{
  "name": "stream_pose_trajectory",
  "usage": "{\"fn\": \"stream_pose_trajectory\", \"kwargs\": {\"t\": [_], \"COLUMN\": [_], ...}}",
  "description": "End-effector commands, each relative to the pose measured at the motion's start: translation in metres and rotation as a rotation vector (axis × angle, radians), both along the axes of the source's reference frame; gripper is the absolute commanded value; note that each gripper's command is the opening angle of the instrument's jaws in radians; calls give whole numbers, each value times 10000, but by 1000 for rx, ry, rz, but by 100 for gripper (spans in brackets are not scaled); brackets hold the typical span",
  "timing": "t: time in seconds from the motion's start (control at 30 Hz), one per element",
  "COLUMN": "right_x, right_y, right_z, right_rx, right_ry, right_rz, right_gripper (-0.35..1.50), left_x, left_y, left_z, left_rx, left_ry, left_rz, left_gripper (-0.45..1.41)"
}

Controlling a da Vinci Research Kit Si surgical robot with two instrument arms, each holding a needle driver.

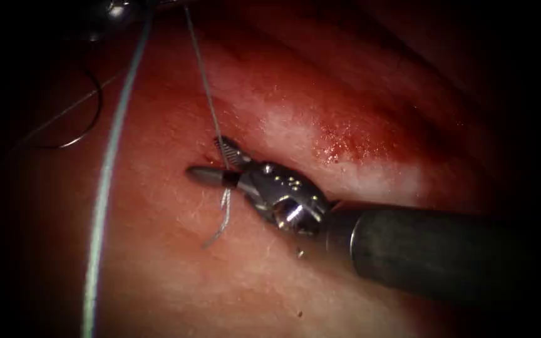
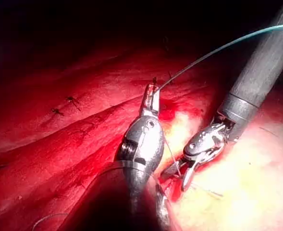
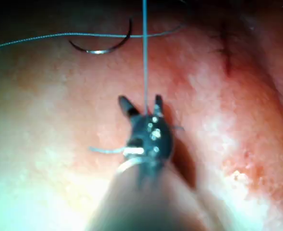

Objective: Wound Closure

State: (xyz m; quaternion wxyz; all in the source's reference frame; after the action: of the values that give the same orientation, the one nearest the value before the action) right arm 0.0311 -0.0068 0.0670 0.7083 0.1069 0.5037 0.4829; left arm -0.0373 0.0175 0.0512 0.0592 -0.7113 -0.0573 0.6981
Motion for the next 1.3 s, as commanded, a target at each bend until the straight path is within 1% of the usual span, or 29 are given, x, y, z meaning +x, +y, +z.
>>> {"fn": "stream_pose_trajectory", "kwargs": {"t": [0.03, 0.3, 0.53, 0.57, 0.6, 0.67, 0.7, 0.73, 0.77, 0.8, 0.93, 1.03, 1.1, 1.2, 1.23, 1.27, 1.3], "right_x": [11, 26, 28, 28, 28, 28, 28, 28, 28, 28, 28, 25, 21, 15, 3, -3, -11], "right_y": [0, 5, 8, 8, 8, 9, 10, 10, 10, 9, 10, 12, 15, 16, 16, 15, 13], "right_z": [7, 12, 14, 13, 13, 12, 12, 12, 12, 12, 11, 9, 1, -6, -17, -21, -25], "right_rx": [-17, -72, -97, -102, -102, -100, -100, -108, -120, -133, -166, -199, -226, -221, -203, -202, -203], "right_ry": [-6, -22, -32, -34, -34, -34, -34, -31, -33, -33, -28, -38, -26, -12, -4, -11, -20], "right_rz": [-9, -40, -50, -53, -53, -52, -52, -52, -55, -58, -78, -56, -54, -62, -58, -51, -38], "right_gripper": [118, 115, 101, 79, 79, 64, 52, 24, -13, -35, -35, -35, -35, -35, 46, 68, 81], "left_x": [-6, -7, -8, -9, -9, -9, -9, -9, -10, -10, -11, -10, -7, -5, -4, -4, -4], "left_y": [-2, -4, -6, -6, -6, -6, -7, -7, -8, -9, -14, -17, -18, -17, -17, -17, -17], "left_z": [4, 2, 1, 1, 1, 1, 1, 1, 0, 0, -2, -5, -6, -7, -6, -6, -6], "left_rx": [1, 0, 0, 0, 0, -1, -1, -1, -1, -2, -3, -9, -9, -14, -14, -14, -14], "left_ry": [-1, -3, -3, -4, -4, -4, -4, -4, -4, -4, -7, -9, -11, -13, -14, -14, -16], "left_rz": [1, 3, 6, 7, 7, 7, 7, 7, 7, 7, 11, 14, 17, 19, 19, 19, 21], "left_gripper": [-45, -45, -45, -45, -45, -45, -45, -45, -45, -45, -45, -45, -45, -45, -45, -45, -45]}}
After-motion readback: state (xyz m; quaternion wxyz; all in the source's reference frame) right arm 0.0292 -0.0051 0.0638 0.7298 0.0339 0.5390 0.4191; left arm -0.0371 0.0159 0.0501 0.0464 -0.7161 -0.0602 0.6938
